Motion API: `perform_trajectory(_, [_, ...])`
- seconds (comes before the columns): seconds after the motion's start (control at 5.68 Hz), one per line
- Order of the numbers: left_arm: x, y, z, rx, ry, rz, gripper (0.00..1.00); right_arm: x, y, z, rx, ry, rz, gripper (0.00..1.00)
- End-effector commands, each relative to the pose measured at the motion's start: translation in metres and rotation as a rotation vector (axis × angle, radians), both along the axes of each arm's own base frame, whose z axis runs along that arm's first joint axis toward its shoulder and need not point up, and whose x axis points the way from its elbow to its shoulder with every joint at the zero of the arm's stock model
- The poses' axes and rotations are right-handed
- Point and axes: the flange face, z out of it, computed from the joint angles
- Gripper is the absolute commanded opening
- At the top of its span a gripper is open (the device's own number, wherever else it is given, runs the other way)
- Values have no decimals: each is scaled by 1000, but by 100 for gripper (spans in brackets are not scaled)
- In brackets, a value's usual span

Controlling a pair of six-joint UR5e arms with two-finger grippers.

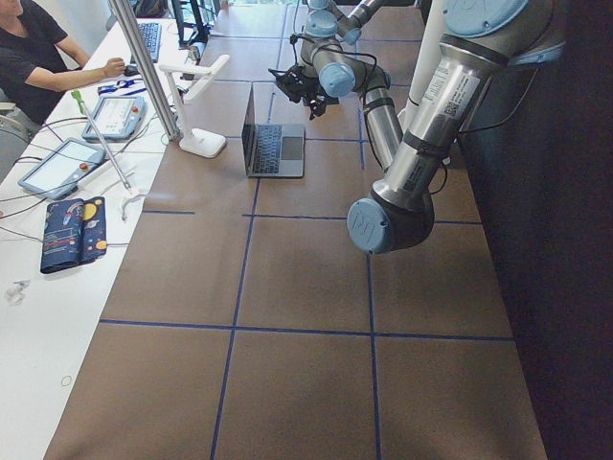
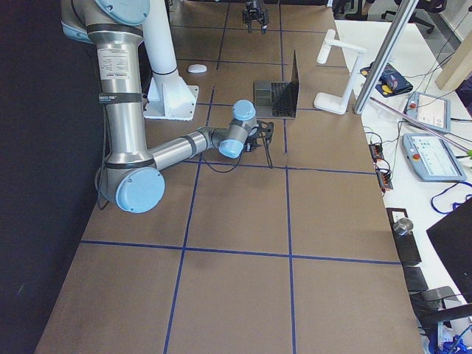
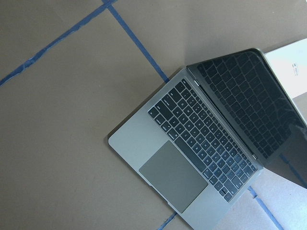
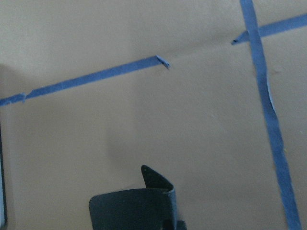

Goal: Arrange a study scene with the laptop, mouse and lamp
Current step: 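Place the mouse pad beside the laptop with the right gripper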

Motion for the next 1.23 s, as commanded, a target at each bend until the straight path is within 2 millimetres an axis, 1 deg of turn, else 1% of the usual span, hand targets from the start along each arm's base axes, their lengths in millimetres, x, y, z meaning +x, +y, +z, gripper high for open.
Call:
perform_trajectory(0.0, [0,0,1,-4,-5,-1,100,-30,-67,-19,-13,11,46,0])
perform_trajectory(0.18, [0,0,1,-3,-4,-1,100,-39,-89,-30,-12,8,60,0])
perform_trajectory(0.35, [0,0,1,-6,-7,-1,100,-38,-99,-34,-11,8,72,0])
perform_trajectory(0.53, [0,0,1,-6,-7,-1,100,-45,-107,-37,-12,10,72,0])
perform_trajectory(0.7, [0,0,3,-8,-9,-1,100,-47,-106,-39,-3,10,65,12])
perform_trajectory(0.88, [0,1,20,9,-43,24,100,-51,-106,-44,-6,5,66,99])
perform_trajectory(1.06, [-7,9,47,90,-104,99,100,-50,-107,-49,1,-1,65,100])
